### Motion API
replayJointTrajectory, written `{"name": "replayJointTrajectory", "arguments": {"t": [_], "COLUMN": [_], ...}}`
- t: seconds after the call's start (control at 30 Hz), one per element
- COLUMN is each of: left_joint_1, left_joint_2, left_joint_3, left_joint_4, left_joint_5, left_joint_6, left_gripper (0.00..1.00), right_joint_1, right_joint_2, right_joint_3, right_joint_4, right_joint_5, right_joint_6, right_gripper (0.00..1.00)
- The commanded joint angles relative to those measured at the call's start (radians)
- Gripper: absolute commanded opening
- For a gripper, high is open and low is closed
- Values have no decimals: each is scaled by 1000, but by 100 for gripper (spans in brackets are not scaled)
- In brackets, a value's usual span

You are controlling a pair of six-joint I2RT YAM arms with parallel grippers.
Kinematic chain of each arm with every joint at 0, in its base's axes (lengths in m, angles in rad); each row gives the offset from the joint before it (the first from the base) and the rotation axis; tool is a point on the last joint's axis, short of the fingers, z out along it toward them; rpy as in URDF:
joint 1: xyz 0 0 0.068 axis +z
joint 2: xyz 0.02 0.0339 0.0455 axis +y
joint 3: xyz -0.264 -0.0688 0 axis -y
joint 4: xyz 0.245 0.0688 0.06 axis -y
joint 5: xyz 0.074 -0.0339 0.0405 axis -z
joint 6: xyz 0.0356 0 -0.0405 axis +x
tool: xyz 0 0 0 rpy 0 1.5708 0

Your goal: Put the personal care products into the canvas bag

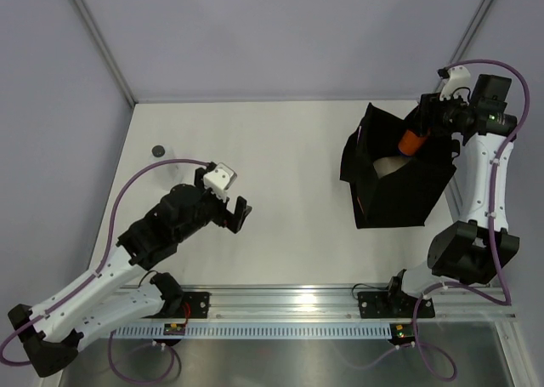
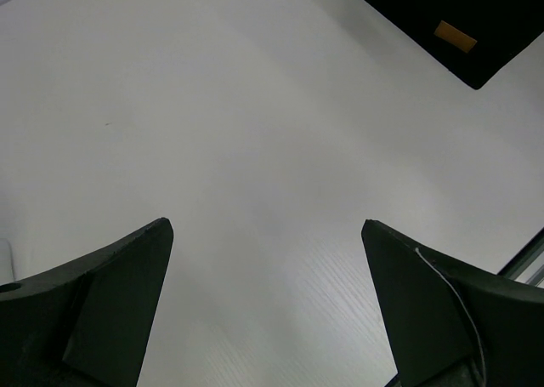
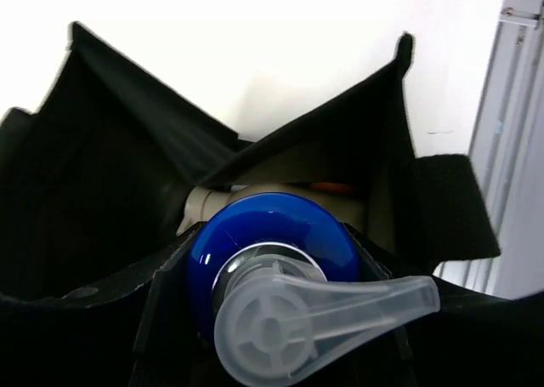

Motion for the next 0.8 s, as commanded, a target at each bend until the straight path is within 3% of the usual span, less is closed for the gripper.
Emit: {"name": "replayJointTrajectory", "arguments": {"t": [0.0,0.27,0.47,0.77], "left_joint_1": [1,1,1,1], "left_joint_2": [-14,3,4,16], "left_joint_3": [-8,-11,-11,-9], "left_joint_4": [34,21,19,14], "left_joint_5": [-18,-33,-48,-44], "left_joint_6": [24,31,31,28], "left_gripper": [99,99,99,99], "right_joint_1": [22,102,102,114], "right_joint_2": [-35,-42,3,120], "right_joint_3": [-14,-108,-109,-91], "right_joint_4": [194,278,389,415], "right_joint_5": [21,141,271,278], "right_joint_6": [17,-158,-111,-77], "right_gripper": [0,0,0,4]}}
